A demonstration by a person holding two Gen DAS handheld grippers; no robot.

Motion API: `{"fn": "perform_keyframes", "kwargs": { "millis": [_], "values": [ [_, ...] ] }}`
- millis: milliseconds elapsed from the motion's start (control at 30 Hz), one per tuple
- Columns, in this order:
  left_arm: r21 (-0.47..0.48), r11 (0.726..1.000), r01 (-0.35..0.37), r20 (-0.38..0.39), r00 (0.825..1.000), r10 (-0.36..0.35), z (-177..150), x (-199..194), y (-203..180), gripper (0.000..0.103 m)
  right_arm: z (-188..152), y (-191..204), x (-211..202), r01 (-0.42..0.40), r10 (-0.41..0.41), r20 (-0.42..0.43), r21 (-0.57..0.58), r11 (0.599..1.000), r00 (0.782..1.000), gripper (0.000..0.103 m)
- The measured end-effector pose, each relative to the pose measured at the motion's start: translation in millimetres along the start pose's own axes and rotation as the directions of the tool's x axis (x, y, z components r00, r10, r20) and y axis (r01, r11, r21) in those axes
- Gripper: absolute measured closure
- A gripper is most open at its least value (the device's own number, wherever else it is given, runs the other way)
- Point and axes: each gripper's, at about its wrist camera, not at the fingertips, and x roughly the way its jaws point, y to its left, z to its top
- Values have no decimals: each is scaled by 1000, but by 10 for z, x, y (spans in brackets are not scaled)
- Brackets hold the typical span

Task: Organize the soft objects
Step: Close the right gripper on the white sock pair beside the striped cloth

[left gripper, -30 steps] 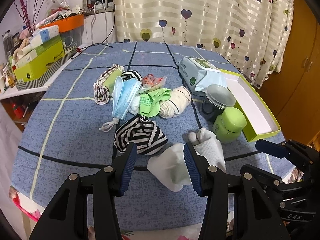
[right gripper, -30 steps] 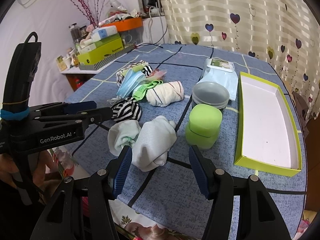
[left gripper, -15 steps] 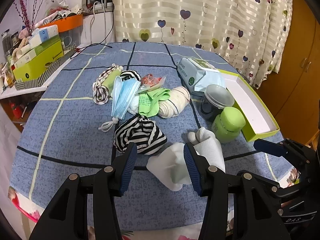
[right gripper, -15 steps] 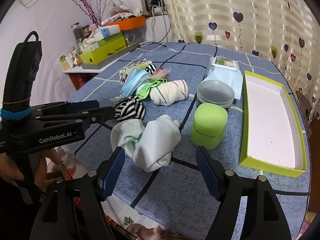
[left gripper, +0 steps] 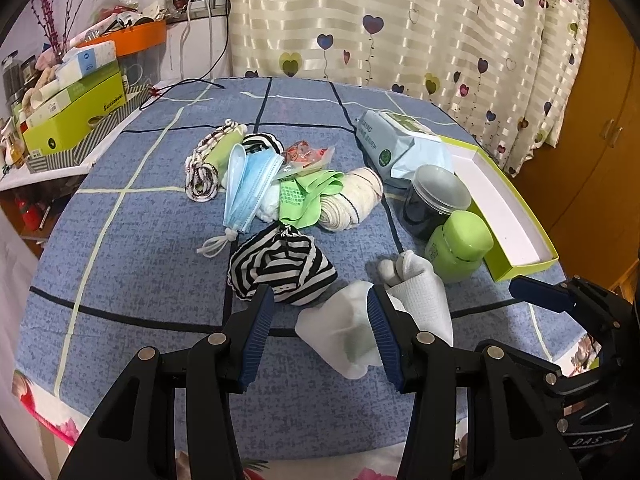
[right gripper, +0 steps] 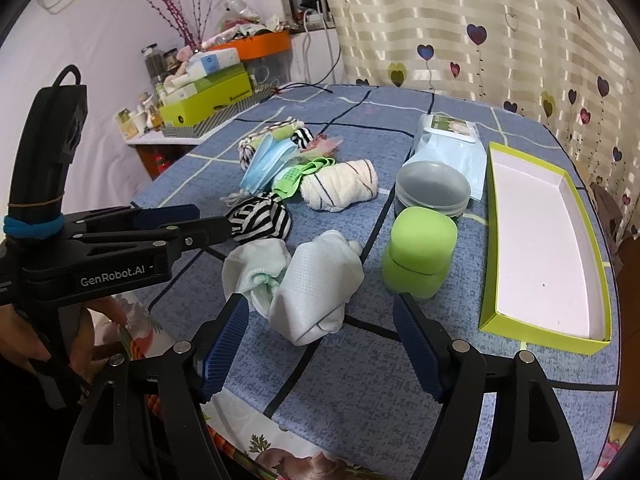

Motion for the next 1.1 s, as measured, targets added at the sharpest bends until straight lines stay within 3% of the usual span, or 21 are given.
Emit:
{"fn": "perform_keyframes", "kwargs": {
  "millis": [1100],
  "values": [
    [-10,1000,6,-7,1000,-6,-33,41,70,53,28,35,35,-3,3,2,4,1000,1000,28]
  ]
}}
